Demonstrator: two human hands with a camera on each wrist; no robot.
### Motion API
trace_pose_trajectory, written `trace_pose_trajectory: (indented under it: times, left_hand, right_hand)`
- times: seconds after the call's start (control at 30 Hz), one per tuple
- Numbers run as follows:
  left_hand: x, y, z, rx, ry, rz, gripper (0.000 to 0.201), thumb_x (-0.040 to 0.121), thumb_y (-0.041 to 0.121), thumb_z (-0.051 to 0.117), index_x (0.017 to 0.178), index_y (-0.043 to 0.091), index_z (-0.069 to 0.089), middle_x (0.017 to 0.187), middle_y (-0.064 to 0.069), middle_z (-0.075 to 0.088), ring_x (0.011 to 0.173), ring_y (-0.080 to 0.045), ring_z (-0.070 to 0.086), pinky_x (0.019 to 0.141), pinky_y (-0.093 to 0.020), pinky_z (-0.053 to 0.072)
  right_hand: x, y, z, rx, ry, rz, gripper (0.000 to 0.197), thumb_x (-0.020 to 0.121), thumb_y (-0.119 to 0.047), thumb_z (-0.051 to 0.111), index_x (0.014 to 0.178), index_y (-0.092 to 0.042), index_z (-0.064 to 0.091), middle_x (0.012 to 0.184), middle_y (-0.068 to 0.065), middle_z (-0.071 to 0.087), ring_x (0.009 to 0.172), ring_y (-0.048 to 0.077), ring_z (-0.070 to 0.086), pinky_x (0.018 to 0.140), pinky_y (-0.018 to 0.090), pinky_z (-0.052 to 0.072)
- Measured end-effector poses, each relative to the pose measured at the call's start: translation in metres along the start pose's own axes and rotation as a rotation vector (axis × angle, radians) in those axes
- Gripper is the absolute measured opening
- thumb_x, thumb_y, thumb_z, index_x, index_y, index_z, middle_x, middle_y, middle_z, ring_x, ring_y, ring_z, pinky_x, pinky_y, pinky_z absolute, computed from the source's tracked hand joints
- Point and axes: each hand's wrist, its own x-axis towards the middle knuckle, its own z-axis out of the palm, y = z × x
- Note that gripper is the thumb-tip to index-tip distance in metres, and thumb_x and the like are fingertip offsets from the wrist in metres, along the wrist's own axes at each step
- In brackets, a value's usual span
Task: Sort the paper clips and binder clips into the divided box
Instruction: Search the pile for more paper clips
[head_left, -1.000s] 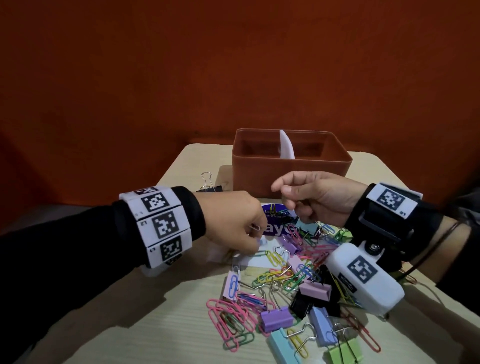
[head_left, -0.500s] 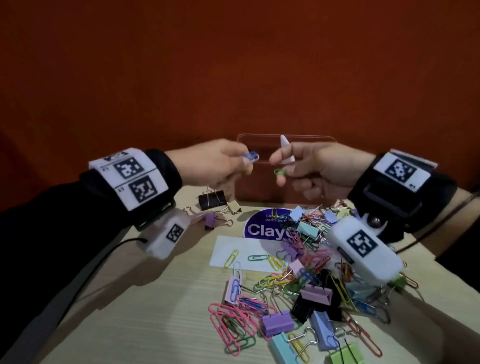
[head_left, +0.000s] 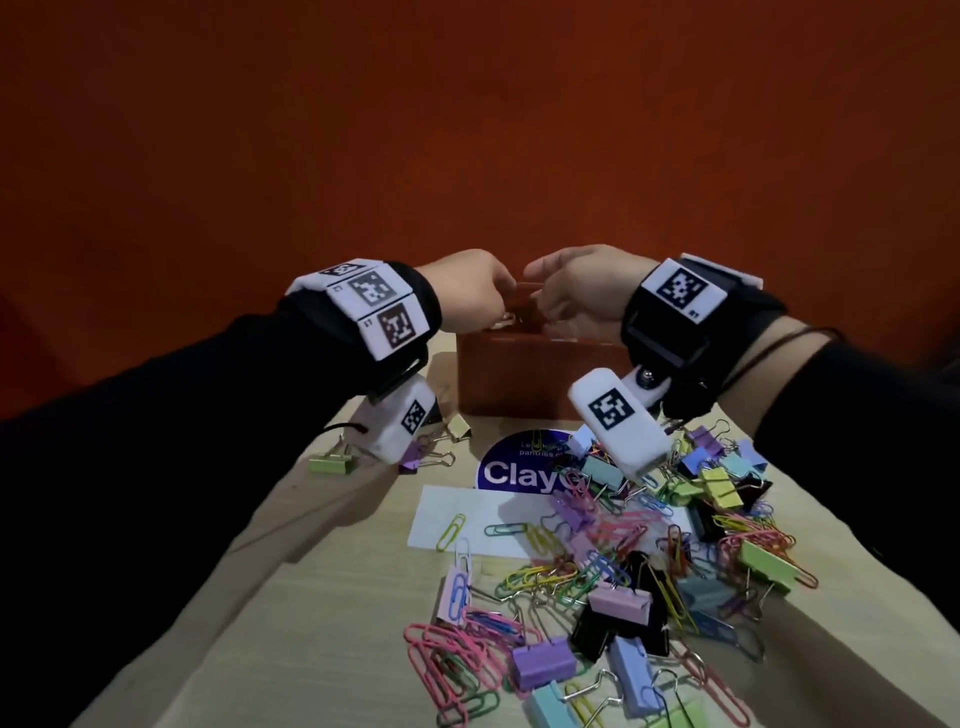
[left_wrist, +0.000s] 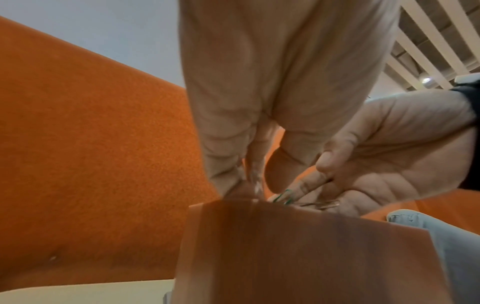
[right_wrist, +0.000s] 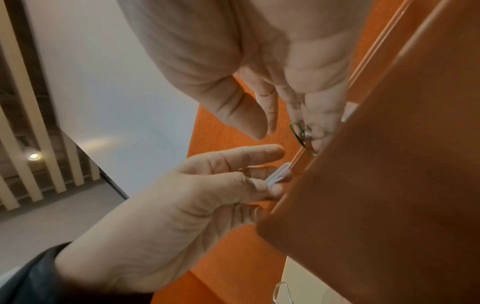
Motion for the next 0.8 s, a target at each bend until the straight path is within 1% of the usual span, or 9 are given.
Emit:
trace_pose_trajectory:
  times: [0.1, 0.17, 0.23, 0.3, 0.33, 0.47, 0.57, 0.67, 0.8]
  left_hand:
    - [-0.001, -0.005, 0.002, -0.004, -0.02, 0.021, 0.05, 0.091, 0.005, 0.054, 0.138, 0.02, 0.05, 0.129, 0.0, 0.059, 0.113, -0.017, 0.057, 0.098, -0.032, 0.048]
    - [-0.008, -0.009, 0.003, -0.021, 0.035, 0.069, 0.042, 0.089, 0.01, 0.058, 0.129, 0.022, 0.057, 0.122, 0.001, 0.061, 0.11, -0.016, 0.058, 0.095, -0.033, 0.049]
    - [-0.019, -0.011, 0.005, -0.03, 0.123, 0.136, 0.027, 0.085, 0.018, 0.066, 0.111, 0.024, 0.062, 0.106, 0.005, 0.063, 0.1, -0.014, 0.059, 0.087, -0.032, 0.051]
    - [-0.034, -0.012, 0.008, -0.025, 0.155, 0.187, 0.019, 0.08, 0.024, 0.074, 0.094, 0.026, 0.062, 0.09, 0.01, 0.062, 0.087, -0.012, 0.06, 0.075, -0.029, 0.051]
    - [-0.042, -0.013, 0.01, -0.022, 0.135, 0.203, 0.018, 0.078, 0.024, 0.076, 0.087, 0.027, 0.062, 0.084, 0.011, 0.062, 0.08, -0.011, 0.061, 0.069, -0.026, 0.05]
    - [-0.069, -0.021, 0.019, 0.098, -0.142, 0.196, 0.014, 0.074, 0.025, 0.08, 0.078, 0.02, 0.068, 0.067, 0.008, 0.067, 0.056, 0.002, 0.058, 0.049, -0.01, 0.041]
    - [-0.084, -0.028, 0.03, 0.185, -0.38, 0.156, 0.018, 0.071, 0.031, 0.082, 0.077, 0.02, 0.069, 0.07, 0.004, 0.07, 0.064, -0.009, 0.065, 0.058, -0.025, 0.054]
    - [-0.094, -0.027, 0.04, 0.277, -0.461, 0.176, 0.029, 0.065, 0.043, 0.084, 0.078, 0.024, 0.067, 0.073, 0.008, 0.069, 0.07, -0.008, 0.064, 0.068, -0.033, 0.056]
    - [-0.101, -0.023, 0.051, 0.364, -0.447, 0.172, 0.04, 0.066, 0.057, 0.077, 0.081, 0.023, 0.065, 0.076, 0.005, 0.069, 0.072, -0.013, 0.064, 0.064, -0.032, 0.054]
  right_hand:
    - [-0.002, 0.005, -0.003, -0.045, -0.003, -0.017, 0.035, 0.084, 0.013, 0.05, 0.107, -0.012, 0.057, 0.101, 0.017, 0.055, 0.086, 0.023, 0.053, 0.093, 0.04, 0.049]
    - [-0.007, 0.007, -0.004, -0.1, 0.022, -0.079, 0.029, 0.083, 0.007, 0.058, 0.102, -0.015, 0.059, 0.102, 0.015, 0.062, 0.092, 0.024, 0.061, 0.088, 0.039, 0.053]
    - [-0.014, 0.009, -0.004, -0.191, 0.031, -0.194, 0.021, 0.082, 0.003, 0.064, 0.089, -0.017, 0.059, 0.084, 0.01, 0.063, 0.077, 0.021, 0.063, 0.071, 0.036, 0.056]
    - [-0.025, 0.013, -0.004, -0.306, -0.05, -0.302, 0.019, 0.081, 0.002, 0.066, 0.08, -0.015, 0.059, 0.065, 0.004, 0.059, 0.056, 0.016, 0.057, 0.051, 0.029, 0.048]
    - [-0.032, 0.015, -0.004, -0.374, -0.112, -0.334, 0.018, 0.08, 0.002, 0.068, 0.077, -0.014, 0.061, 0.061, 0.002, 0.06, 0.05, 0.013, 0.054, 0.047, 0.025, 0.045]
    - [-0.062, 0.028, -0.002, -0.75, -0.446, -0.345, 0.011, 0.079, -0.001, 0.07, 0.08, -0.012, 0.069, 0.068, 0.003, 0.07, 0.048, 0.008, 0.056, 0.047, 0.019, 0.045]
    - [-0.081, 0.037, 0.005, -0.884, -0.645, -0.249, 0.005, 0.078, -0.008, 0.072, 0.079, -0.012, 0.073, 0.068, 0.008, 0.072, 0.045, 0.008, 0.056, 0.046, 0.015, 0.043]
    - [-0.095, 0.042, 0.016, -0.976, -0.691, -0.255, 0.008, 0.076, -0.018, 0.077, 0.082, -0.014, 0.073, 0.07, 0.007, 0.073, 0.05, 0.009, 0.061, 0.05, 0.011, 0.044]
    - [-0.102, 0.042, 0.034, -1.249, -0.642, -0.363, 0.024, 0.071, -0.036, 0.079, 0.088, -0.021, 0.07, 0.071, -0.011, 0.064, 0.067, 0.007, 0.058, 0.063, 0.021, 0.046]
